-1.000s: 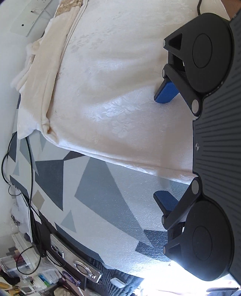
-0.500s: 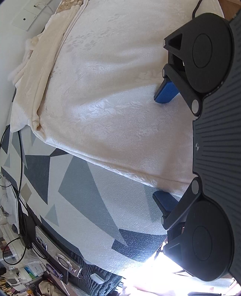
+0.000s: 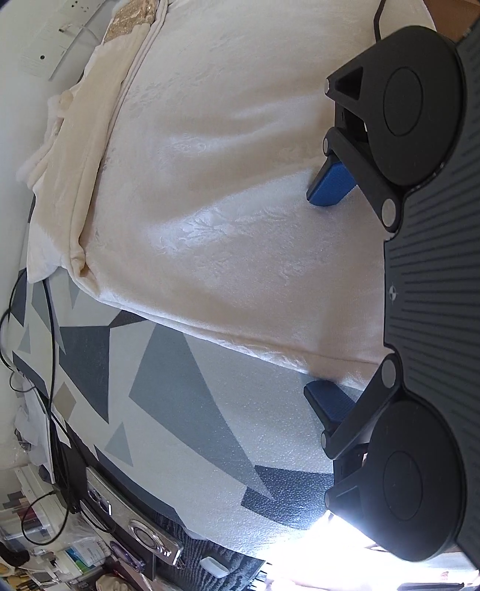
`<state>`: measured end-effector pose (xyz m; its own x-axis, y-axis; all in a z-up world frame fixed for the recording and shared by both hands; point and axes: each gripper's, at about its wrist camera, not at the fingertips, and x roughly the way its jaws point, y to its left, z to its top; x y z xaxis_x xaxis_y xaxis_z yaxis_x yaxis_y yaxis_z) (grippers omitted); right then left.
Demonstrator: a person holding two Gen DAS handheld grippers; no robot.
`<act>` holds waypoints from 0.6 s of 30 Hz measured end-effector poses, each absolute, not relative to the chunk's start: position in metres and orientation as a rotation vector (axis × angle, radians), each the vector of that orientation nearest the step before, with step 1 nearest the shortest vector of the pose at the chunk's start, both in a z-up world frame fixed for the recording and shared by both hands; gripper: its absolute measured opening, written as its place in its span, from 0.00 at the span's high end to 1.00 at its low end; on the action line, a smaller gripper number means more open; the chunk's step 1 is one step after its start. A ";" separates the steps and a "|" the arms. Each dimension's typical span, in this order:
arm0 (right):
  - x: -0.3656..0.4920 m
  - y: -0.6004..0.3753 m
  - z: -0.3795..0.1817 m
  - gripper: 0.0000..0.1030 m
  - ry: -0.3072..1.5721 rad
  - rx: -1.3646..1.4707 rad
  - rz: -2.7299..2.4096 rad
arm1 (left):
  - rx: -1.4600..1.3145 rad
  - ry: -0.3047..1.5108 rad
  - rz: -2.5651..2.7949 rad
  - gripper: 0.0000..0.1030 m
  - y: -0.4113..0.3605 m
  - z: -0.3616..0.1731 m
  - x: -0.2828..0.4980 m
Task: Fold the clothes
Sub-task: 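Move both open grippers along the robe to its hanging hem edge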
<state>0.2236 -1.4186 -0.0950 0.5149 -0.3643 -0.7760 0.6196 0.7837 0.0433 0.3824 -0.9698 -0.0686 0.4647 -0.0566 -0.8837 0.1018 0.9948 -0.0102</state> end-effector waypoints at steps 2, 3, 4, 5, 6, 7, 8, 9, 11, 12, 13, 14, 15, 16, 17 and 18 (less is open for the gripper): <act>0.223 -1.417 -0.096 0.01 0.828 0.336 -0.616 | 0.064 1.056 -0.132 0.00 -0.968 -0.069 0.381; 0.224 -1.417 -0.096 0.01 0.826 0.336 -0.619 | 0.071 1.051 -0.146 0.00 -0.967 -0.069 0.381; 0.224 -1.417 -0.096 0.01 0.824 0.336 -0.623 | 0.078 1.051 -0.159 0.00 -0.967 -0.069 0.381; 0.224 -1.417 -0.096 0.01 0.826 0.337 -0.624 | 0.084 1.053 -0.174 0.00 -0.965 -0.069 0.382; 0.225 -1.418 -0.095 0.01 0.830 0.338 -0.624 | 0.088 1.058 -0.189 0.00 -0.964 -0.068 0.383; 0.225 -1.419 -0.095 0.01 0.833 0.338 -0.621 | 0.091 1.063 -0.202 0.00 -0.962 -0.068 0.384; 0.226 -1.419 -0.095 0.01 0.837 0.337 -0.618 | 0.091 1.066 -0.209 0.00 -0.959 -0.067 0.385; 0.226 -1.420 -0.095 0.01 0.840 0.337 -0.615 | 0.089 1.070 -0.209 0.00 -0.956 -0.067 0.385; 0.225 -1.422 -0.095 0.01 0.846 0.338 -0.603 | 0.076 1.084 -0.187 0.00 -0.949 -0.067 0.384; 0.225 -1.423 -0.094 0.01 0.848 0.338 -0.595 | 0.064 1.093 -0.174 0.00 -0.945 -0.066 0.383; 0.224 -1.424 -0.094 0.01 0.848 0.342 -0.586 | 0.047 1.103 -0.162 0.00 -0.939 -0.065 0.380; 0.221 -1.427 -0.093 0.01 0.842 0.351 -0.589 | 0.032 1.112 -0.155 0.00 -0.934 -0.064 0.377; 0.217 -1.431 -0.091 0.01 0.834 0.362 -0.599 | 0.021 1.120 -0.154 0.00 -0.929 -0.064 0.372; 0.213 -1.434 -0.090 0.01 0.825 0.373 -0.608 | 0.015 1.128 -0.156 0.00 -0.924 -0.063 0.366; 0.208 -1.438 -0.089 0.01 0.817 0.384 -0.618 | 0.018 1.141 -0.161 0.00 -0.920 -0.063 0.360; 0.204 -1.442 -0.087 0.01 0.808 0.395 -0.628 | 0.021 1.158 -0.164 0.00 -0.916 -0.064 0.354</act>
